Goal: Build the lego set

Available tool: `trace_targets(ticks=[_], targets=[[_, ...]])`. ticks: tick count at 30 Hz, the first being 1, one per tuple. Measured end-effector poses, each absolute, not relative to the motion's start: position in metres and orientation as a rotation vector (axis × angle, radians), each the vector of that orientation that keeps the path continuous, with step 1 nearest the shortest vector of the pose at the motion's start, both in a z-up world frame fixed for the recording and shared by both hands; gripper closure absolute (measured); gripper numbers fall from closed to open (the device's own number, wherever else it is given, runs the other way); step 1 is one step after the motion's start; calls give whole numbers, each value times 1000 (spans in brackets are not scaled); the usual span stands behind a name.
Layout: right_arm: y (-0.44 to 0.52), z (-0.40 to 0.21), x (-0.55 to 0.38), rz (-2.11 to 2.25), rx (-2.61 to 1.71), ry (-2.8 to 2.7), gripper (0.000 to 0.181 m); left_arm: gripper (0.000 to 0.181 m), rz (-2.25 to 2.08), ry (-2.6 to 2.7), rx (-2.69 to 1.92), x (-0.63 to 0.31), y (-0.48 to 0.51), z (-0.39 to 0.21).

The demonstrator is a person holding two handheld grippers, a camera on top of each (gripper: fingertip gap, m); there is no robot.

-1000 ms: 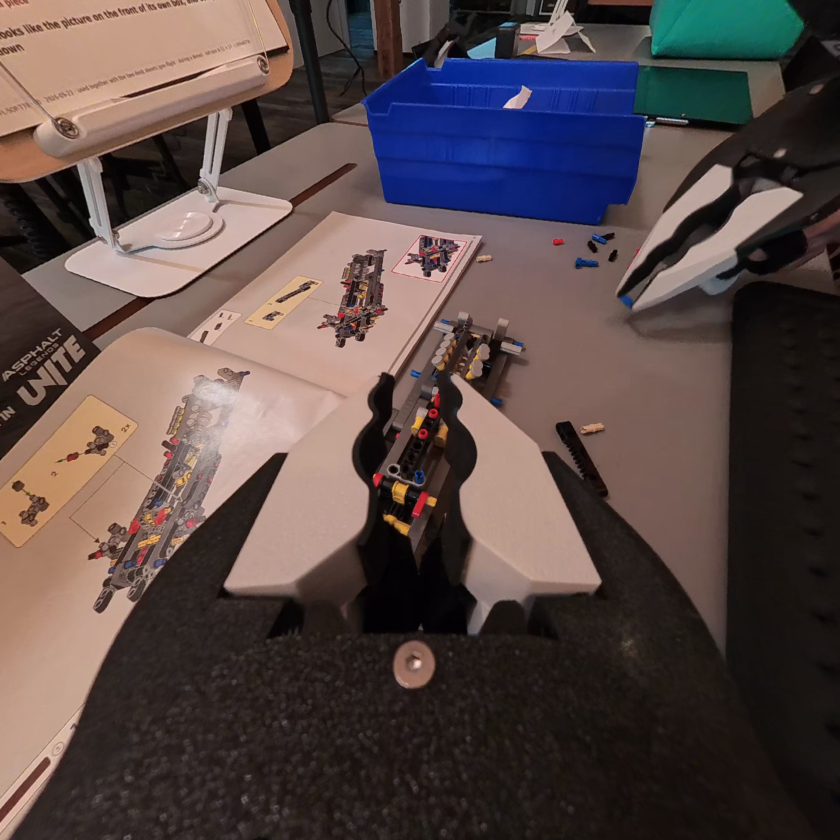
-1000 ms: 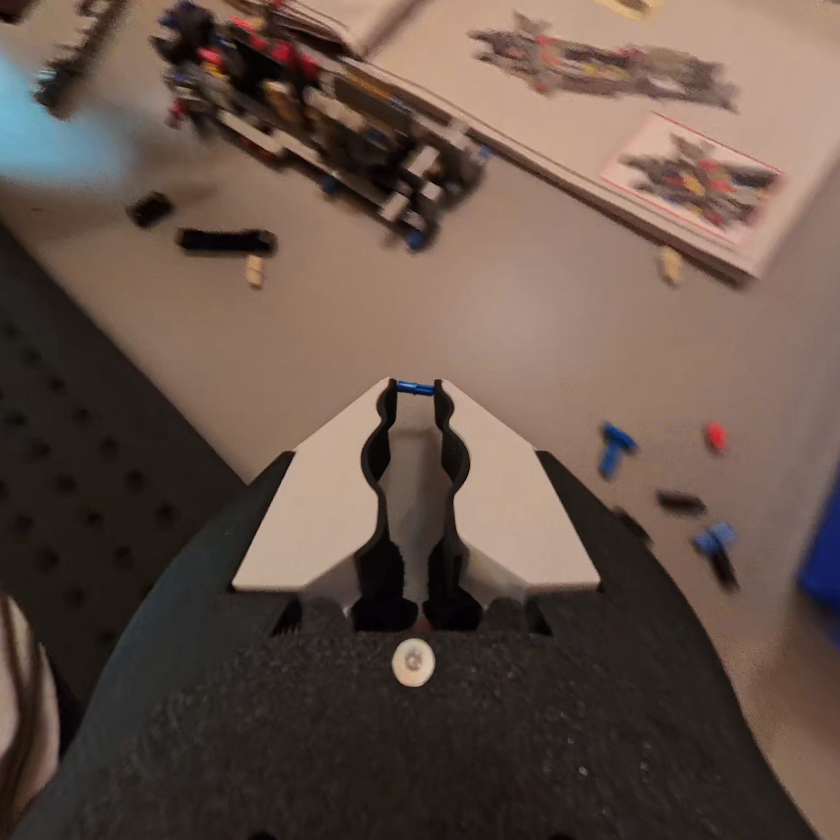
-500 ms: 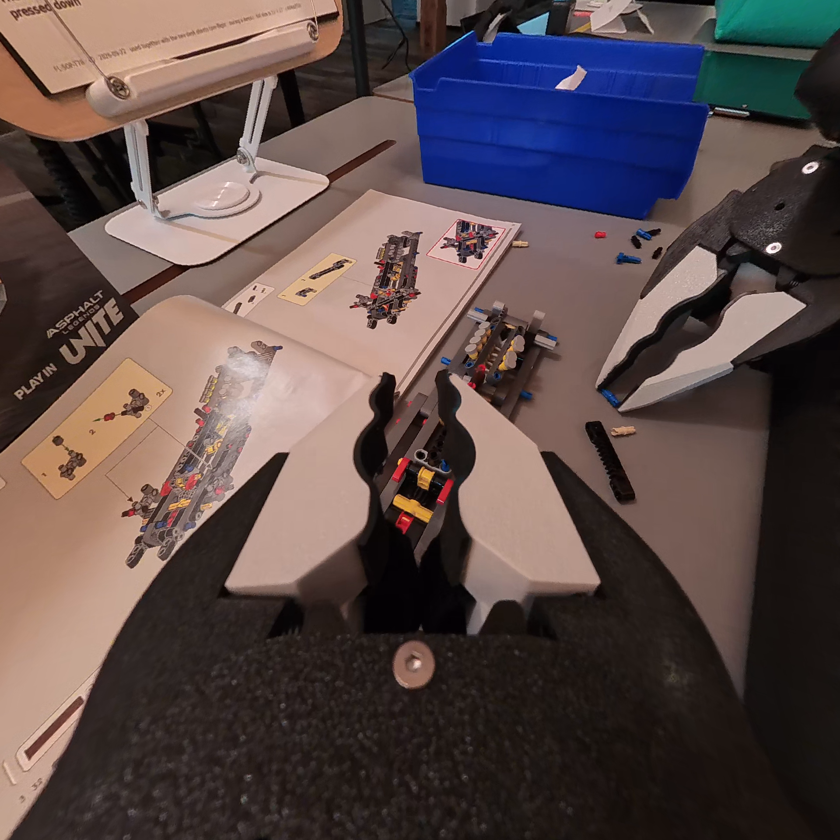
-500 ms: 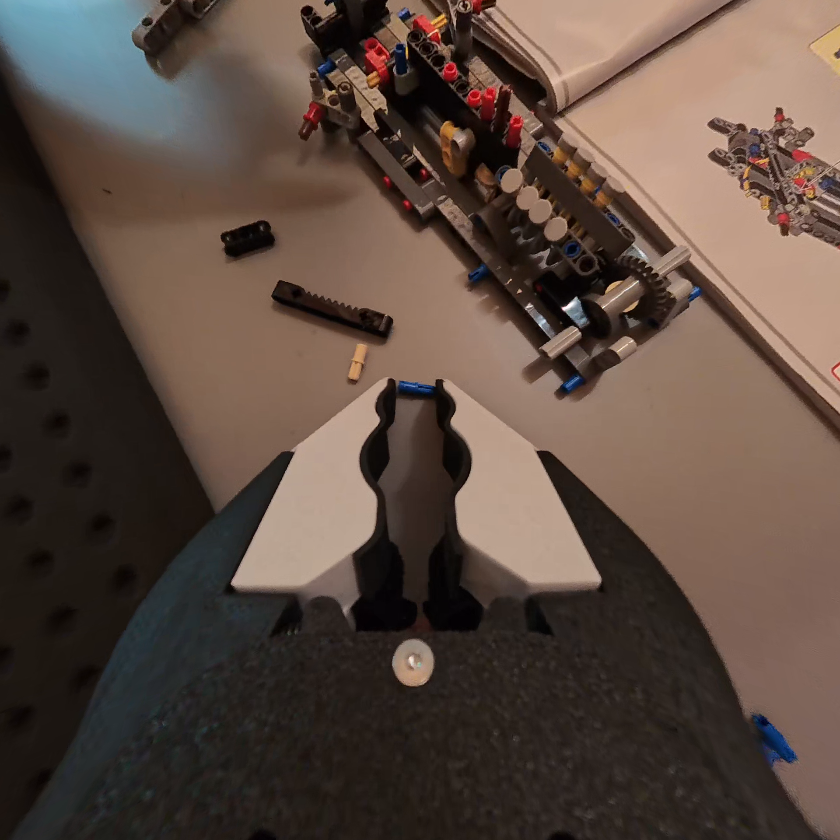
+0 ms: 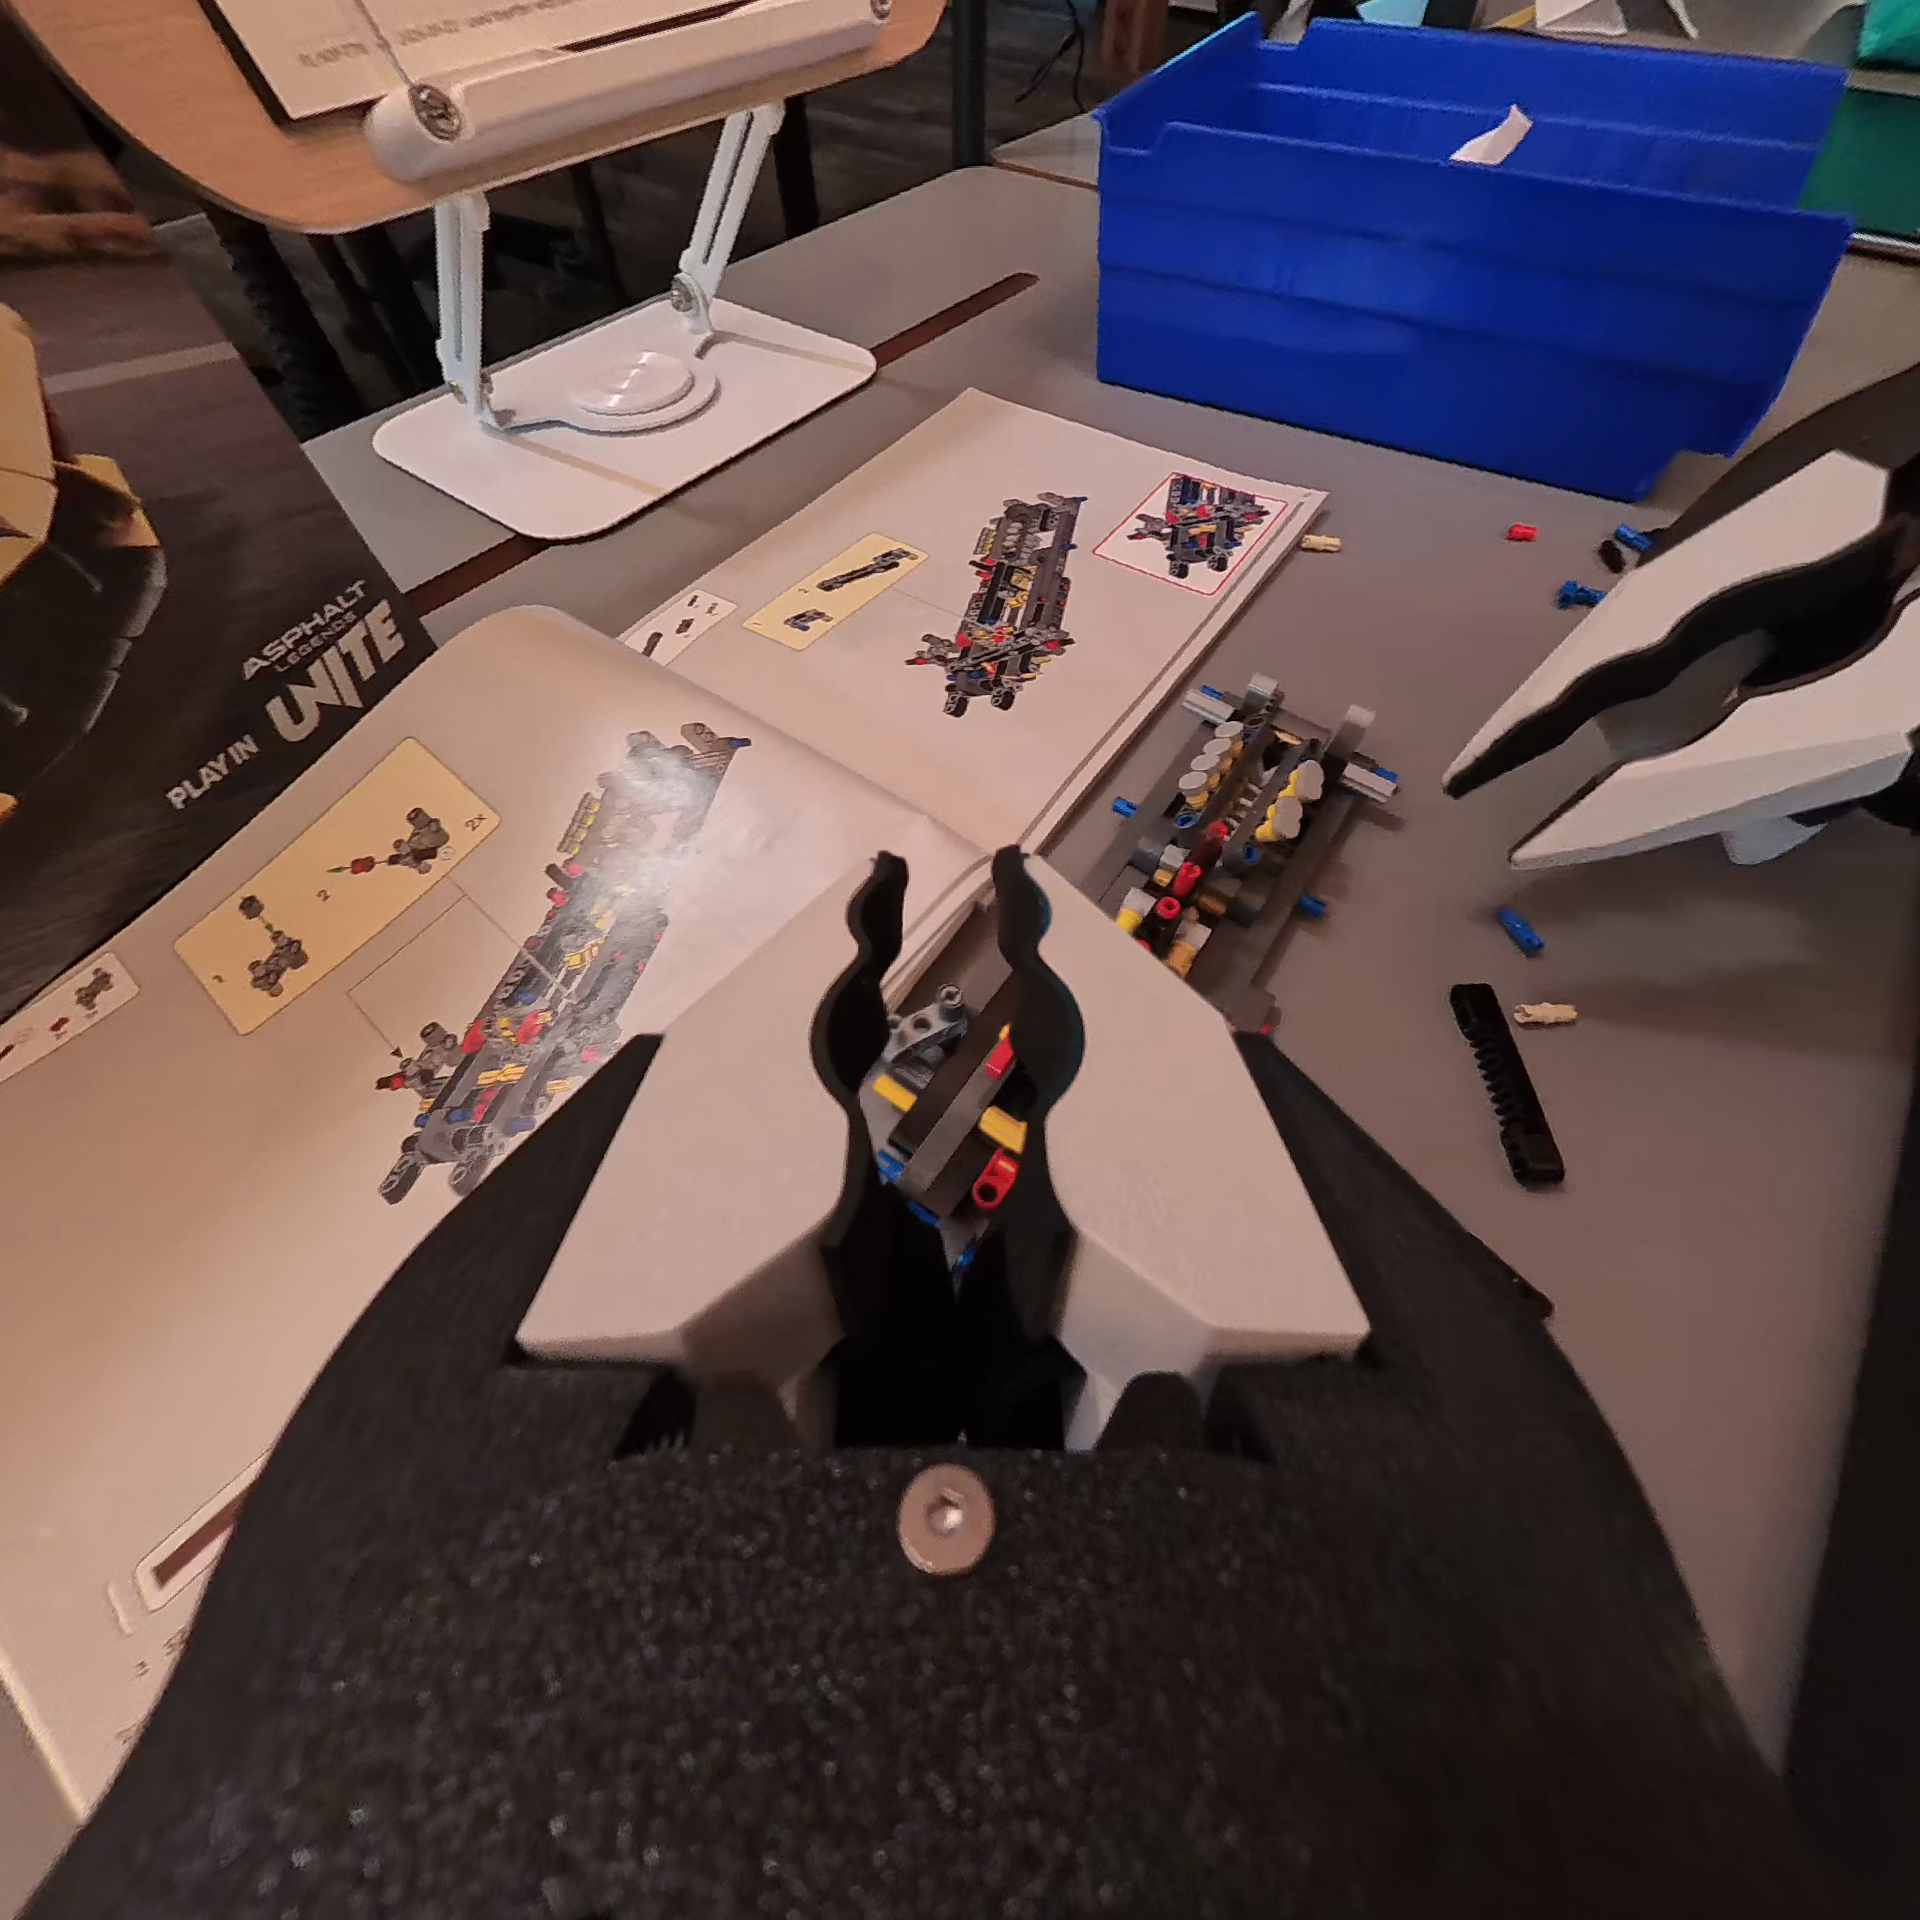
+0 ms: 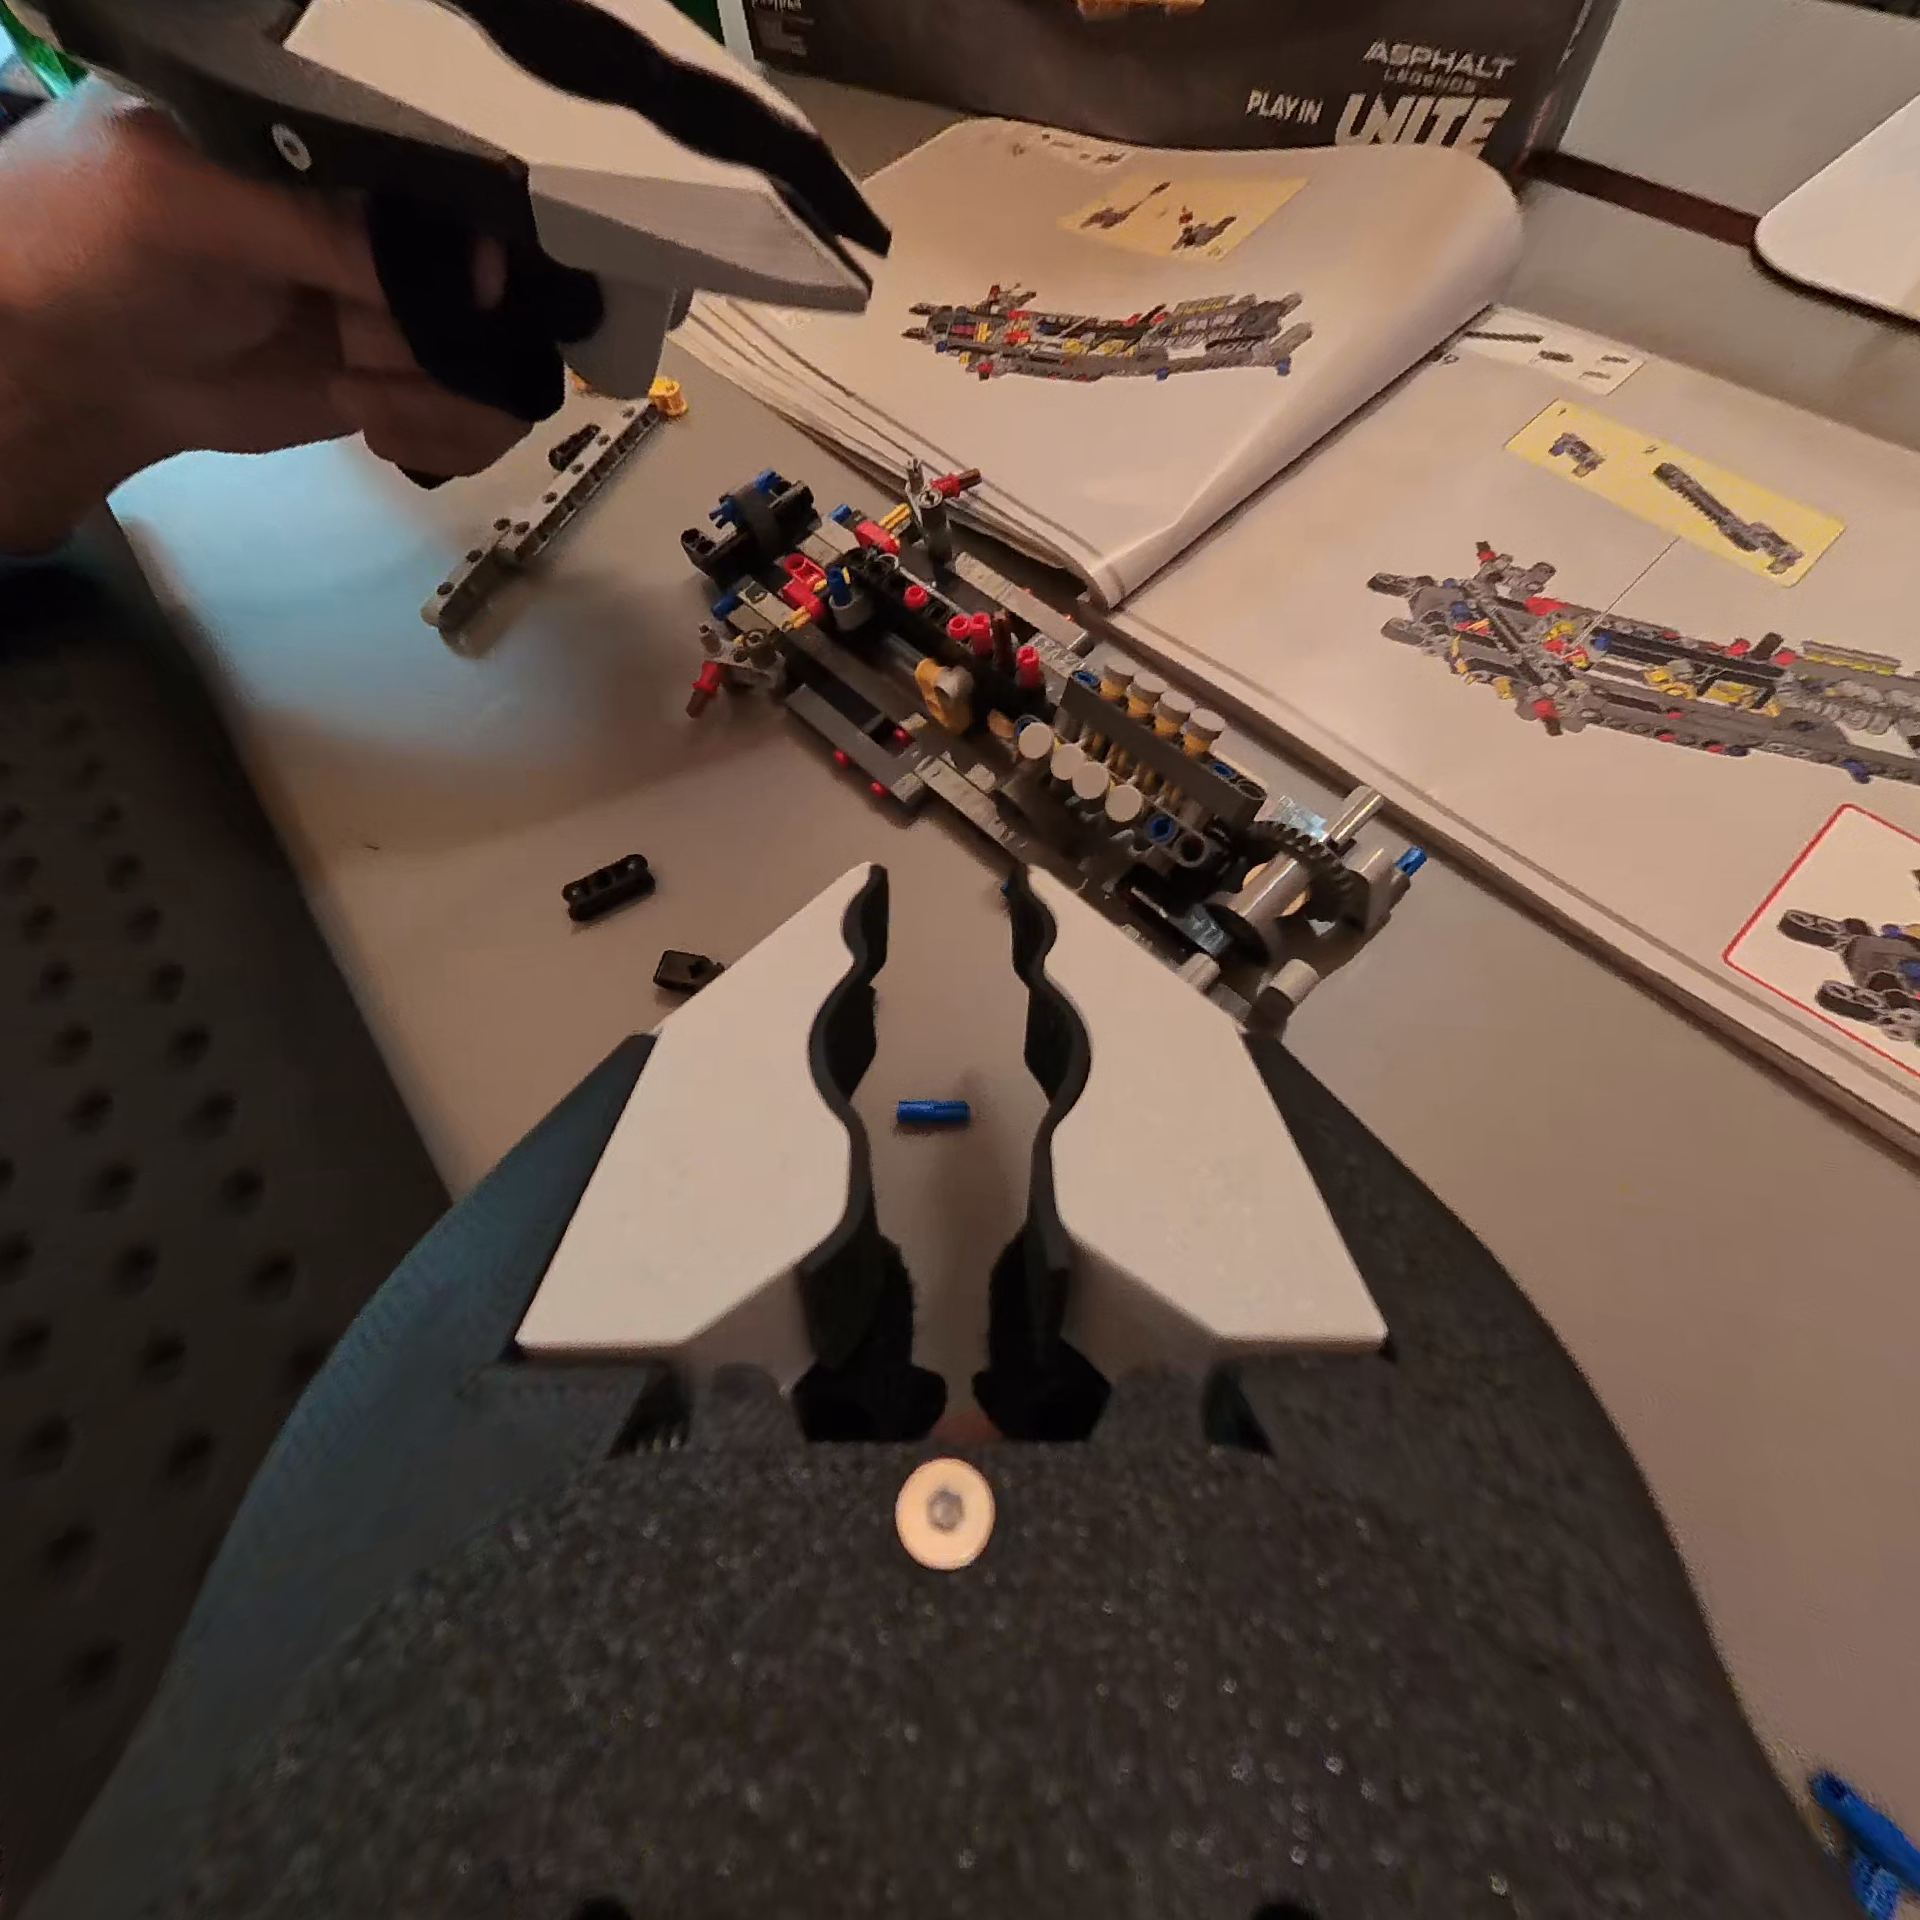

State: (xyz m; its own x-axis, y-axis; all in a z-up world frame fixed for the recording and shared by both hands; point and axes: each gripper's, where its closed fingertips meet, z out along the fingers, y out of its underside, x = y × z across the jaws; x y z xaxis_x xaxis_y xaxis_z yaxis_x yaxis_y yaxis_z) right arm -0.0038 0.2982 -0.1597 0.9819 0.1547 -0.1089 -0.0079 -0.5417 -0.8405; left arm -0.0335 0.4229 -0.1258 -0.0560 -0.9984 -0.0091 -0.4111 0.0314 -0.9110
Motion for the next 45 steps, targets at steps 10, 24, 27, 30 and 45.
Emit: trace_targets(ticks=[10,24,27,30,45], targets=[[286,-164,-16,139,-2167,-219,154,162,-1167,1860,-1403,-48,370,-137],[281,-155,-19,-41,-1984,-272,167,148,-699,2032,-1737,-106,302,-207],[280,-155,-20,-41,-1976,-283,167,155,-635,1958,-1776,-101,305,-208],[279,-152,-21,-23,-1962,-277,167,169,-630,1919,-1798,-95,306,-208],[279,-119,-31,475,-1818,-79,148,176,-442,1986,-678,-57,306,-115]])
